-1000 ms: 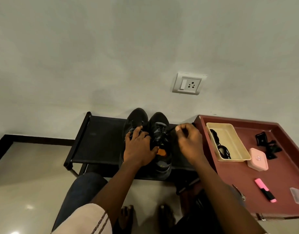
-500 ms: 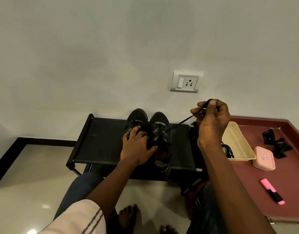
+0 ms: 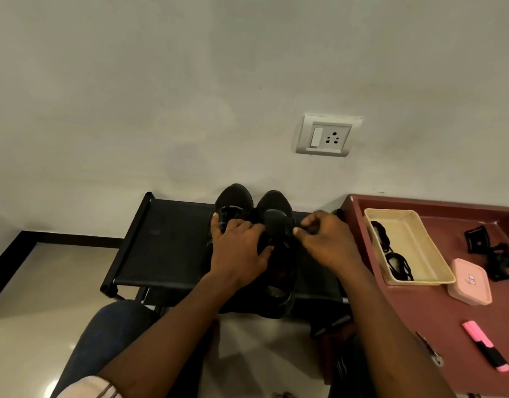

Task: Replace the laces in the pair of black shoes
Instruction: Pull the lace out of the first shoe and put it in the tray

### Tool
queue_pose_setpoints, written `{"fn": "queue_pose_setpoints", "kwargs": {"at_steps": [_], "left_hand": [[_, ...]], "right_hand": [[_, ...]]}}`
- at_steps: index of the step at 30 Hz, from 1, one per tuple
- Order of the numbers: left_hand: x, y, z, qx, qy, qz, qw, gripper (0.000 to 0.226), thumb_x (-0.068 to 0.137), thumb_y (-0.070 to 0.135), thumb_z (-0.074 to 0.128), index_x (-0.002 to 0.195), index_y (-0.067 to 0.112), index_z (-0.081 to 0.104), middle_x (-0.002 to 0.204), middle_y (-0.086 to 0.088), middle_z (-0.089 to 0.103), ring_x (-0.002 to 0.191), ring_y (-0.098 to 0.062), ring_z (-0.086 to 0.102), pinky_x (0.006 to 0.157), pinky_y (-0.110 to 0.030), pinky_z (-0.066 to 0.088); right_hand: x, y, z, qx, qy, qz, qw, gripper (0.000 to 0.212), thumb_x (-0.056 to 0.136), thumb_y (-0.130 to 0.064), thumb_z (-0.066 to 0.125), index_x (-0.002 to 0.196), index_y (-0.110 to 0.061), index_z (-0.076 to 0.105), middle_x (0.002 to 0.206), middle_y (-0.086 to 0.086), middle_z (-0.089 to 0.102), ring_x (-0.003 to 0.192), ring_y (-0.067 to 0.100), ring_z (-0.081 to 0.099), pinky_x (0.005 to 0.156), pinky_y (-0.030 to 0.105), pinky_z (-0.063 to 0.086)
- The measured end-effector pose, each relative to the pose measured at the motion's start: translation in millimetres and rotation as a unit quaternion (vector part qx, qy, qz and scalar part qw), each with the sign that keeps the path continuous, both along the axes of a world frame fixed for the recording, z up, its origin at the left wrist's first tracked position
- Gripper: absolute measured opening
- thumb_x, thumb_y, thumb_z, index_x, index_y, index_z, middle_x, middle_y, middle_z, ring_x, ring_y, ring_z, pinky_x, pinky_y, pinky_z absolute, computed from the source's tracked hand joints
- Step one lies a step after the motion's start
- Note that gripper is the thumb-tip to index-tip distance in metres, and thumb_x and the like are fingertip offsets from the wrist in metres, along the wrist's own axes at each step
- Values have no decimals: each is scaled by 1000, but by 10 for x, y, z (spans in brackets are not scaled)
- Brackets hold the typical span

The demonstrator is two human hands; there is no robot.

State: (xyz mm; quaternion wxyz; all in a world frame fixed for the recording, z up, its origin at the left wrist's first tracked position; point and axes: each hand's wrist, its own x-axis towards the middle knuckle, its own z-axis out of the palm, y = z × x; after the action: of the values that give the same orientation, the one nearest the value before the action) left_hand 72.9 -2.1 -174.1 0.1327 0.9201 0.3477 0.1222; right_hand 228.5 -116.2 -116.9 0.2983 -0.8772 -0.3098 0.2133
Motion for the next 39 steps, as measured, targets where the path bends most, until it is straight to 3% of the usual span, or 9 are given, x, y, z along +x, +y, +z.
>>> {"fn": "queue_pose_setpoints", "kwargs": {"at_steps": [2,6,11,17,20,23,27,34,39], "left_hand": [[90,-5,49,-3,-2,-14,1000,35,95,54,57,125,38,62,122,11,67,130,-16,52,122,-56,-8],[201,8,73,-14,-6,-45,999,30,97,42,60,126,37,64,124,8,66,121,-15,57,125,-50,15],[224,99,101,-82,-87,-42,992,21,90,31,72,111,29,74,107,7,71,96,-13,65,100,-41,50],[223,125,105,-125,-130,-45,983,15,92,32,72,105,26,73,100,9,72,90,-8,65,96,-41,53],[240,117,87,-124,-139,-42,982,18,94,32,70,111,26,72,104,9,73,94,-10,66,100,-44,51],[261,109,81,-111,-154,-41,981,12,94,27,71,106,24,72,90,14,66,79,-4,56,92,-38,53],[278,127,85,-135,-180,-47,973,17,93,18,71,95,33,62,69,24,47,64,5,48,68,-17,40],[280,247,83,-303,-173,-76,934,35,94,14,71,124,30,63,100,19,65,95,-1,65,92,-27,56],[240,360,111,-373,-138,-125,909,47,87,6,71,125,31,62,100,8,71,90,-9,70,88,-32,60]], "right_hand": [[-57,6,-40,-43,18,36,998,19,88,-40,79,93,-32,63,87,-9,70,84,10,68,85,43,60],[-143,64,-73,-106,-7,80,991,18,88,-37,78,96,-32,62,87,-7,71,84,14,70,84,44,61],[-130,118,-112,-88,-60,73,992,9,92,-28,69,87,-32,63,85,-9,68,82,14,67,80,42,60],[20,134,-115,132,1,-79,988,11,97,-27,69,90,-33,62,81,-8,74,79,9,71,74,37,59],[64,135,-96,205,-49,-152,966,11,96,-30,70,95,-34,60,88,-12,70,83,9,69,74,33,56],[105,116,-156,124,-61,-126,982,25,92,-34,74,111,-32,57,106,-8,64,94,13,64,79,34,54],[34,142,-219,43,60,-6,997,12,88,-29,80,93,-29,68,88,-8,70,86,10,69,73,26,54],[-192,269,-222,-68,-71,60,993,14,86,-24,69,90,-36,63,87,-11,67,81,12,65,66,30,51],[-201,269,-183,-54,-63,26,996,11,88,-23,69,86,-33,65,83,-11,68,80,11,66,71,32,55]]}}
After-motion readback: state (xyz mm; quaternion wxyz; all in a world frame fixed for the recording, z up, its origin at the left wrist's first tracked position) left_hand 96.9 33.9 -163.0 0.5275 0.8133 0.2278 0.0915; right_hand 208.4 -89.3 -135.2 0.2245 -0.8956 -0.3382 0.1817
